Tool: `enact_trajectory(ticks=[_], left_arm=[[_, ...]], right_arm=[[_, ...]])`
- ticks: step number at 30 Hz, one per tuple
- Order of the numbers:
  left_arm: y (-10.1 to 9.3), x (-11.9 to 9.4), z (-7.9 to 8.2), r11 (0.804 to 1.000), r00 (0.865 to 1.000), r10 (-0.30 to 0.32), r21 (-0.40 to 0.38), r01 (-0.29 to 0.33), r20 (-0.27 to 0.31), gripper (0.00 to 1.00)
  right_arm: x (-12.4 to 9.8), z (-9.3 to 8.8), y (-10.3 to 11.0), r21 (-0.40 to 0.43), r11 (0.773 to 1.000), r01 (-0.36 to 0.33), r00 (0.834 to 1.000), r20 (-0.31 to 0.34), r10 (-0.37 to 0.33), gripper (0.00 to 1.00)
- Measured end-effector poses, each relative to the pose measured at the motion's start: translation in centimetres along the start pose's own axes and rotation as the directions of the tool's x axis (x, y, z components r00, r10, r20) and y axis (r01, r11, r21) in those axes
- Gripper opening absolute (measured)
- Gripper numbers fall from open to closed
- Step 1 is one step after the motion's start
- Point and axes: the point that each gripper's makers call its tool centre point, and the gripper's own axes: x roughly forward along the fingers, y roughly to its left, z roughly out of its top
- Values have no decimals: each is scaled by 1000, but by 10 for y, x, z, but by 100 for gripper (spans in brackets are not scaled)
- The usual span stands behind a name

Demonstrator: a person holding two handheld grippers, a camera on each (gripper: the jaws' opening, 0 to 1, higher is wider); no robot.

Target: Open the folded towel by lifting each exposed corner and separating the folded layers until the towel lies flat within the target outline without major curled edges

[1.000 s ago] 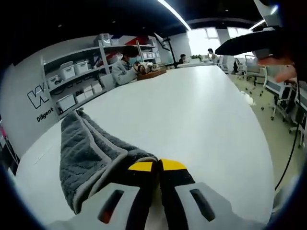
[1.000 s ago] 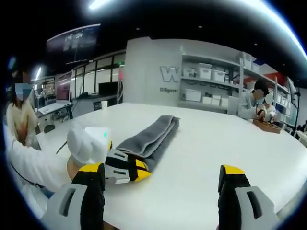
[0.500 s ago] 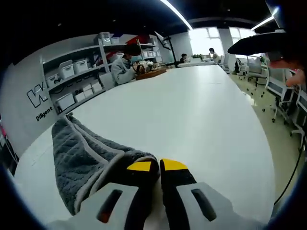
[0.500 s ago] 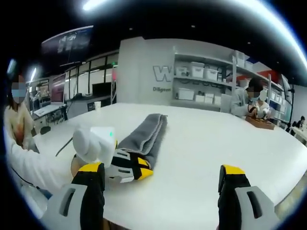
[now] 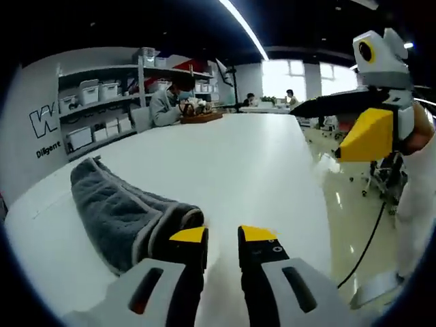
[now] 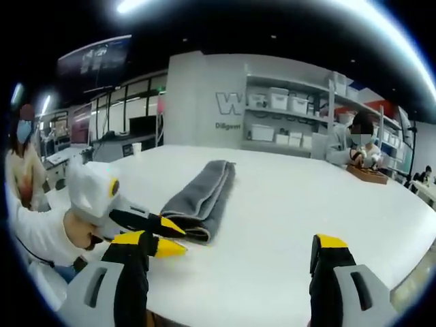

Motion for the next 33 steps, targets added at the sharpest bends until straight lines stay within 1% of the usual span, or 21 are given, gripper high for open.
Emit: enact_trajectory(ticks=[3,5,6,7,8,10,11,13,14,16,17,18,20,23,25,27,29,33], left_arm=[[9,-25,5,999,999,14,-29,-13,39,27],[20,-41,9,998,997,43,-39,-41,64,31],[27,-53,10,998,996,62,-32,-60,70,32],[32,-60,10,997,995,66,-35,-64,69,33],[36,-65,9,997,995,69,-38,-67,66,34],[49,-83,0,993,994,95,-81,-91,49,39],[55,-90,-4,990,993,108,-95,-103,40,43],[59,-97,-8,987,993,118,-110,-114,31,49],[67,-108,-14,984,990,143,-111,-141,12,55],[76,-122,-17,979,984,176,-105,-173,14,61],[79,-129,-19,976,982,189,-109,-187,10,63],[86,-139,-21,969,976,219,-117,-217,7,64],[94,-153,-23,962,968,250,-114,-248,3,67],[101,-171,-27,954,961,275,-118,-274,-10,73],[105,-182,-30,948,957,288,-135,-287,-14,73],[107,-191,-33,943,951,308,-126,-308,-21,76],[108,-197,-39,940,948,317,-117,-320,-42,81],[111,-205,-48,927,941,331,-163,-337,-63,93]], right_arm=[[2,-2,0,1,1000,-2,1000,-9,2,99],[3,-2,1,1,1000,-3,1000,-11,3,99],[3,-2,1,-1,1000,-3,1000,-12,3,99],[3,-3,1,-1,1000,-2,1000,-14,2,99],[4,-3,2,-2,1000,-2,1000,-16,2,99],[5,-3,4,-8,1000,-6,1000,-19,6,99],[6,-3,6,-11,1000,-11,1000,-20,11,99],[7,-3,8,-15,1000,-20,1000,-23,19,99],[8,-4,9,-17,1000,-24,999,-26,23,99],[10,-5,10,-18,999,-27,999,-31,26,99],[10,-5,10,-19,999,-27,999,-34,27,99],[11,-5,10,-18,999,-28,999,-36,27,99],[12,-6,9,-17,999,-27,999,-38,27,99],[12,-7,8,-14,1000,-25,999,-43,24,99],[12,-8,7,-13,1000,-22,999,-45,21,99],[12,-8,7,-14,1000,-19,999,-46,18,99],[11,-8,7,-14,1000,-19,999,-43,19,99],[11,-8,8,-9,1000,-19,999,-42,19,99]])
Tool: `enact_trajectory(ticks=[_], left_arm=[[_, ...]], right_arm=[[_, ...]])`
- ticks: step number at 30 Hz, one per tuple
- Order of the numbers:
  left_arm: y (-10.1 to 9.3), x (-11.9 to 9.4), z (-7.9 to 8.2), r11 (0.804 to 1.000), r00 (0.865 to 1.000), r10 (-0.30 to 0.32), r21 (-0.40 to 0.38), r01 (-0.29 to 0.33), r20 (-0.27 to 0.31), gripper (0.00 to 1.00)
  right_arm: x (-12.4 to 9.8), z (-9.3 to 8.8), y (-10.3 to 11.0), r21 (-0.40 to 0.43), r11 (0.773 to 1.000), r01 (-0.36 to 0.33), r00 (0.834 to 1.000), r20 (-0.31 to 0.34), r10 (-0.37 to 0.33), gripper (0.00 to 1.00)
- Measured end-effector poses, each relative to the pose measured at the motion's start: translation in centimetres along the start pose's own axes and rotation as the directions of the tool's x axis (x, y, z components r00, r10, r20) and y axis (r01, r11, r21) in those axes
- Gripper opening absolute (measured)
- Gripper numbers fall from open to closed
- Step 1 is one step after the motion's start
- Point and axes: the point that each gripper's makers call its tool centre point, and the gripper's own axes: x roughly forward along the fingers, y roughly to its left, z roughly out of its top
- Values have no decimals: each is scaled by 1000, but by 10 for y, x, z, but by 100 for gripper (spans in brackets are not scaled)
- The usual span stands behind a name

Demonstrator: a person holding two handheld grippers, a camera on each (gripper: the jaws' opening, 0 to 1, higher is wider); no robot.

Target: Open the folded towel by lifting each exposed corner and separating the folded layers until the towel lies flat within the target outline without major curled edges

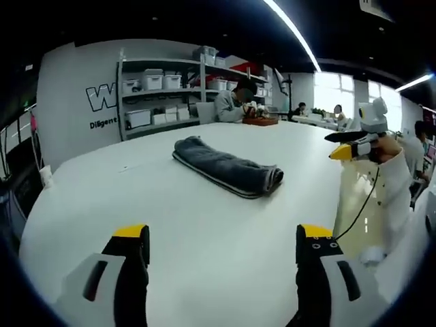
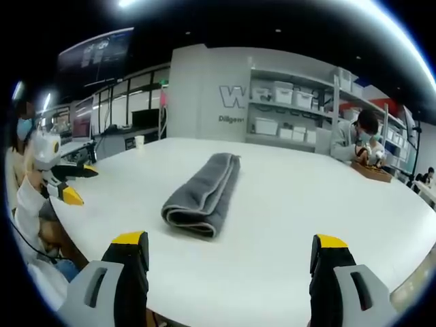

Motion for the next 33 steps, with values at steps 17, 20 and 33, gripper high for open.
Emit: enact_trajectory(ticks=[17,20,33], left_arm=[[7,-7,-10,999,999,35,13,-35,-37,100],[5,-7,-10,999,999,30,15,-30,-33,100],[-29,18,-1,998,998,-58,9,58,-23,100]], right_arm=[[0,-4,0,6,1000,8,1000,-10,-8,99],[0,-5,0,11,1000,8,1000,-9,-8,99],[1,-6,-2,18,1000,10,1000,-15,-10,99]])
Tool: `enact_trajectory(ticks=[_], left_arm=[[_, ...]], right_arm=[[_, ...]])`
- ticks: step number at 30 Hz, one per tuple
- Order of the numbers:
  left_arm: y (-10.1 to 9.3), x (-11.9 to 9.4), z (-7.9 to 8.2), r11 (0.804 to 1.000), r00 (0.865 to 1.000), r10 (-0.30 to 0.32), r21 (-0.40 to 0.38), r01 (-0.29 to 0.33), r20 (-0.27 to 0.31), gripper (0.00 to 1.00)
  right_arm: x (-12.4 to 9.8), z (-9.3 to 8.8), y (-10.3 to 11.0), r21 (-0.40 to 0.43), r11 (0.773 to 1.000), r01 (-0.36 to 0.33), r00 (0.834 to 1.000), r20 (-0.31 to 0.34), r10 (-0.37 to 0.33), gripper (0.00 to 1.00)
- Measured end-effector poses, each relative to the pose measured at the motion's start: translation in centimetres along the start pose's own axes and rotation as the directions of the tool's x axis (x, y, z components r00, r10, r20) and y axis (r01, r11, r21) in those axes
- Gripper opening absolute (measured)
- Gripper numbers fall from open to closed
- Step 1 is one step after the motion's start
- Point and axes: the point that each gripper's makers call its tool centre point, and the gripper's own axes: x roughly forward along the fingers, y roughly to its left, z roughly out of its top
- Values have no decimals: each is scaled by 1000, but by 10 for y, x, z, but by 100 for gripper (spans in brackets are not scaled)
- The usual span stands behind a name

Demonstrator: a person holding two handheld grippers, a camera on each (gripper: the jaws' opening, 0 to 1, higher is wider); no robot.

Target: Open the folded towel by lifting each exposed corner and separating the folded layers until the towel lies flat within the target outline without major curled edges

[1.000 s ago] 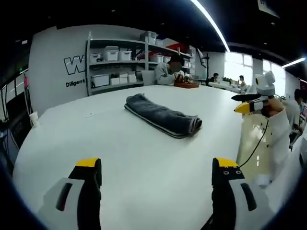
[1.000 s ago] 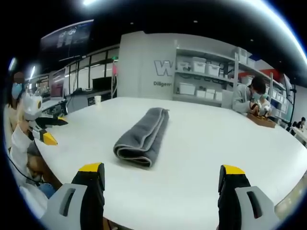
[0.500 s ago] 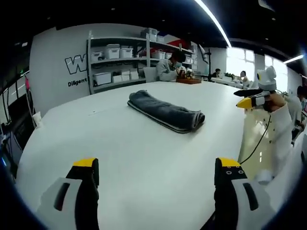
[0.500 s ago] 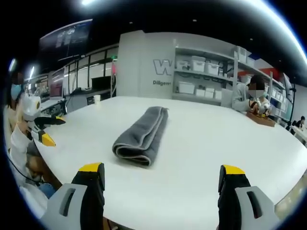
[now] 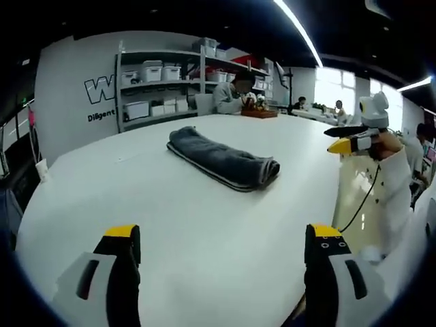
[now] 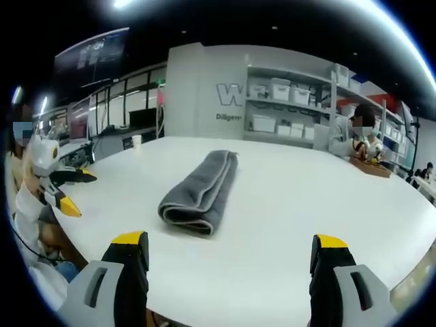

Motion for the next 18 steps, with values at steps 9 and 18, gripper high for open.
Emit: enact_trajectory(ticks=[9,18], left_arm=[[-38,44,32,989,997,-77,124,76,9,100],[-61,88,60,978,995,-92,188,85,27,95]], right_arm=[[0,0,1,2,1000,-6,1000,-2,6,99],[-3,4,3,-6,1000,-9,1000,5,9,99]])
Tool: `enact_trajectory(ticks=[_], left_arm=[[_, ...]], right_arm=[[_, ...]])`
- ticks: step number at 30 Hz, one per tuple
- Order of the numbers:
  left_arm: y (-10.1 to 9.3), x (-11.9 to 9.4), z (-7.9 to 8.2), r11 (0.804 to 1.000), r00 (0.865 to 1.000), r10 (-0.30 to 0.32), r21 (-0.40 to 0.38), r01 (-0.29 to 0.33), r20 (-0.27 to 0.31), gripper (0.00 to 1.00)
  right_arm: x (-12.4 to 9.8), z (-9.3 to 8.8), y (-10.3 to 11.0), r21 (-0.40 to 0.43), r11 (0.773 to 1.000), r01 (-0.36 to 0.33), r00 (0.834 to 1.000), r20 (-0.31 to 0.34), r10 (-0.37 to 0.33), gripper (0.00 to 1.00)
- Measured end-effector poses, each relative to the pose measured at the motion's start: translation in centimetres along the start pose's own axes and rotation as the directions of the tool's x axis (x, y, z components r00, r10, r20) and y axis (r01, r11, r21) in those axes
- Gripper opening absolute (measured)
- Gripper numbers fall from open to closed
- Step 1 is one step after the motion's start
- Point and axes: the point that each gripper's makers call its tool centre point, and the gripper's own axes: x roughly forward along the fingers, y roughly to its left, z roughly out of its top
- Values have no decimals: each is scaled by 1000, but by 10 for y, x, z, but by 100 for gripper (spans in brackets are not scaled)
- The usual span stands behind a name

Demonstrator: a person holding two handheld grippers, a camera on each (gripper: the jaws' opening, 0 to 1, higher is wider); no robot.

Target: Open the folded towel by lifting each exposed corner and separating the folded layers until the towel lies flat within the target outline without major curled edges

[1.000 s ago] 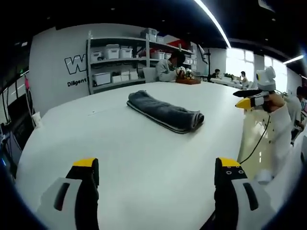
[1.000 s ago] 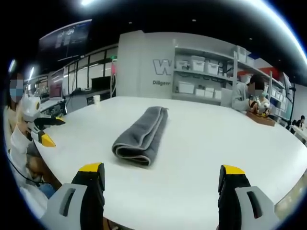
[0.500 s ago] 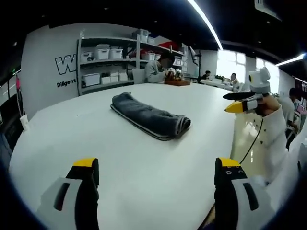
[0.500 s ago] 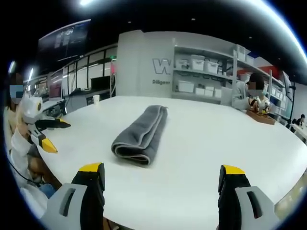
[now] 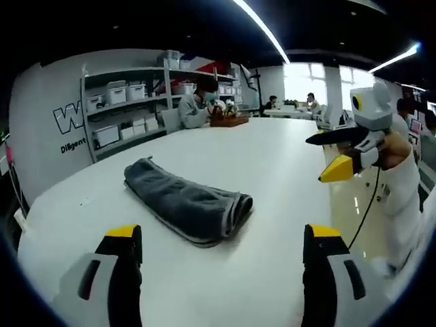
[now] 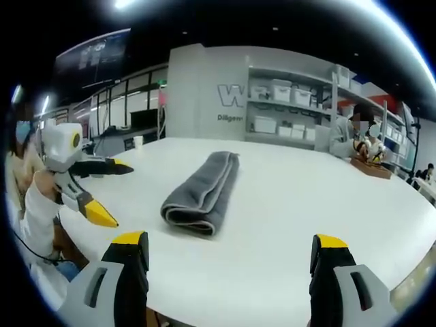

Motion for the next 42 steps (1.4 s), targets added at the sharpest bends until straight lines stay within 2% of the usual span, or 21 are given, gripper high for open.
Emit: enact_trajectory(ticks=[7,10,17,20,21,23,29,37,42], left_arm=[[-2,33,6,999,1000,21,51,-20,-17,84],[-3,48,10,993,999,38,109,-37,-12,73],[-6,78,4,988,998,50,148,-43,-41,60],[-10,85,1,981,998,43,193,-32,-53,46],[-11,86,2,978,998,38,204,-29,-44,38],[-14,90,3,972,999,25,235,-17,-34,31],[-19,97,-5,963,997,24,269,-5,-67,29],[-15,103,-12,962,995,42,271,-17,-89,20],[-16,104,-16,968,995,30,251,-3,-100,11]], right_arm=[[1,0,1,-2,1000,-10,1000,0,10,99],[1,1,2,-4,1000,-14,1000,2,14,99],[1,3,4,-7,1000,-22,1000,10,22,99],[2,3,3,-5,1000,-22,1000,9,22,99],[3,2,3,-4,1000,-21,1000,7,21,99],[3,1,3,-5,1000,-22,1000,2,22,99],[5,1,8,-9,999,-38,999,1,38,99],[7,-2,7,-3,999,-37,999,-6,37,99],[7,-3,8,-1,999,-39,999,-8,39,98]])
